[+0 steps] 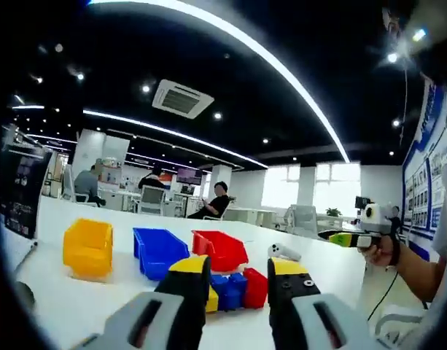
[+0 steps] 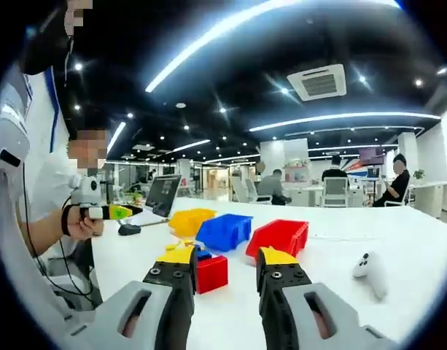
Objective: Take apart the toy blocks one by one and place each separated block into its matching bin, sorting the blocks by their type until all the connected pieces are disassembled and separated into the correct bins
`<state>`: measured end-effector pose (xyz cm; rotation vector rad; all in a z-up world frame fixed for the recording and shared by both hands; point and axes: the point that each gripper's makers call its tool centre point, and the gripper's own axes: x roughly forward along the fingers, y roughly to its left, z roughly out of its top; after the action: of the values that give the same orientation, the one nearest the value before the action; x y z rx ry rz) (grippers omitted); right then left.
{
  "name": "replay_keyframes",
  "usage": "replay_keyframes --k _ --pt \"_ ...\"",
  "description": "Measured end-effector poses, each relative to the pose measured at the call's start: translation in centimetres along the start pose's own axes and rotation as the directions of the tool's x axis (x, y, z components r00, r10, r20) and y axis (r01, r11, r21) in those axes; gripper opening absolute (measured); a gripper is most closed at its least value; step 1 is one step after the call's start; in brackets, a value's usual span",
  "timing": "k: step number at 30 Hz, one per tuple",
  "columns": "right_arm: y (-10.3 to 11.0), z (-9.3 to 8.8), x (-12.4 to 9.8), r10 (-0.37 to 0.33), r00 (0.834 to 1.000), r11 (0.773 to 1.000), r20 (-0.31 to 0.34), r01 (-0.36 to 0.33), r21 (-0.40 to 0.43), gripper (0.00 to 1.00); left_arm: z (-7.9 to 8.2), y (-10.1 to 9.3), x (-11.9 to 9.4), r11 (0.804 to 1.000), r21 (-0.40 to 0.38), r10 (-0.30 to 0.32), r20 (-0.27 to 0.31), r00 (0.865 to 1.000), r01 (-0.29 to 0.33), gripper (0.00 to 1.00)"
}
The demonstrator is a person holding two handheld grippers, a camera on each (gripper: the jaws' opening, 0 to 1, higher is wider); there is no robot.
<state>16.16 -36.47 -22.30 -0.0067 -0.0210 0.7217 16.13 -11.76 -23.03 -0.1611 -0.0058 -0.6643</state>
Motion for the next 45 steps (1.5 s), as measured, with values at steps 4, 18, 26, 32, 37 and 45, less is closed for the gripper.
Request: replay_keyframes --k 4,18,26,32,37,45 --pt "-0.4 -0.2 0.3 0.001 1.0 1.0 0.002 -0.001 0.008 0.34 -0.6 -0.3 -0.3 1.0 -0.014 0.009 0.001 1.0 -0.009 0.33" --pt "-0.1 -0.6 0.7 0.03 0.998 1.0 -0.046 -0.03 -0.004 0.34 -1.1 0.7 -0.5 0.998 -0.036 0.046 0.009 0.999 -0.046 0.33" --pt "2.0 0.0 3.4 0.157 0.968 0.976 -0.195 -0.181 -0.116 0.34 -1.4 2.3 -0.7 0.997 -0.035 0.076 0.01 0.997 -0.075 0.34" --pt "5.5 -3.0 7.2 0.306 0.841 0.913 -0.446 -0.392 -0.112 0.39 -3.0 2.9 -0.5 0.996 -0.006 0.09 -0.047 0.995 -0.09 0.34" --pt "8.3 -5.2 10.4 0.38 0.698 0.846 -0.607 -0.528 -0.077 0.45 -4.2 3.2 -0.3 0.994 0.0 0.111 -0.077 0.991 -0.112 0.35" --pt "8.6 -9.0 17.2 0.252 0.481 0.726 -0.839 -0.668 -0.165 0.51 -4.9 3.5 -0.9 0.992 -0.025 0.123 -0.082 0.989 -0.126 0.35"
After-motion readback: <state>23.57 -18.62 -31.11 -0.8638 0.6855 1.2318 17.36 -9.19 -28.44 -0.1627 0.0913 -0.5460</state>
